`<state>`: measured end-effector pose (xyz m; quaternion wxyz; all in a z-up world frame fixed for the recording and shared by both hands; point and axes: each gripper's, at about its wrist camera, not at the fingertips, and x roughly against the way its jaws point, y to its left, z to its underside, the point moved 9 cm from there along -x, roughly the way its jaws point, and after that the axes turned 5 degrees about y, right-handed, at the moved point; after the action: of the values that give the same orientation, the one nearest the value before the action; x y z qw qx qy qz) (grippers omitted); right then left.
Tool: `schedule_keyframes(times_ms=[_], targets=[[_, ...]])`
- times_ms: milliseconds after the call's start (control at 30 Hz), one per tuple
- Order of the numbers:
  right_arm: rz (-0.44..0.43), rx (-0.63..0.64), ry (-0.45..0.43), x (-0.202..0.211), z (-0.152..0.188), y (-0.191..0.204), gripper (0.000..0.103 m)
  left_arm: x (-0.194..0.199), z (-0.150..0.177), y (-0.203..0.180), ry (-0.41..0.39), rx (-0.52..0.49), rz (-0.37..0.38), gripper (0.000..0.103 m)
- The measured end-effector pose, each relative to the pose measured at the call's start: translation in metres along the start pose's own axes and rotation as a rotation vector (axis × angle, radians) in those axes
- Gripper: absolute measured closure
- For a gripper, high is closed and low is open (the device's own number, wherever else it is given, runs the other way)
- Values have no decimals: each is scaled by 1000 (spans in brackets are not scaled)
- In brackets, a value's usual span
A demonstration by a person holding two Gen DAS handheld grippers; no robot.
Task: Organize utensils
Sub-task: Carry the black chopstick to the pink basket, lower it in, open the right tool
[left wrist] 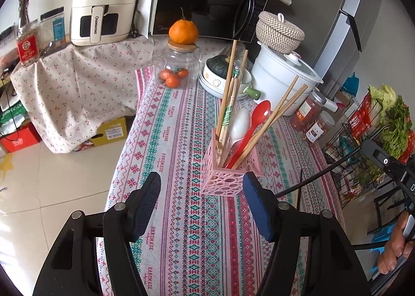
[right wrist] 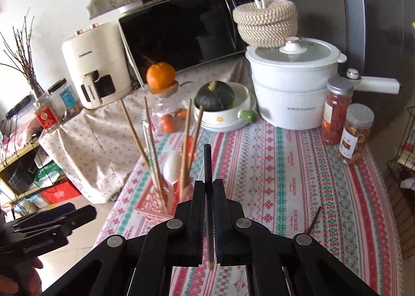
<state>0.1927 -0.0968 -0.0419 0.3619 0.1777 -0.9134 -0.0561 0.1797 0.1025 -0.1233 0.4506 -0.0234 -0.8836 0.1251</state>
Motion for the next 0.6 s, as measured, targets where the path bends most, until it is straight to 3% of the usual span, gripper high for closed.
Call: schedule_keyframes(times_ms=[333,600], targets=[[-61,70,-58,32,-30,46,99,0,-6,3,-12,8,-11,35],[-76,100,-104,29,-55,64,99,-2,-8,10,-11,24,-14,35]])
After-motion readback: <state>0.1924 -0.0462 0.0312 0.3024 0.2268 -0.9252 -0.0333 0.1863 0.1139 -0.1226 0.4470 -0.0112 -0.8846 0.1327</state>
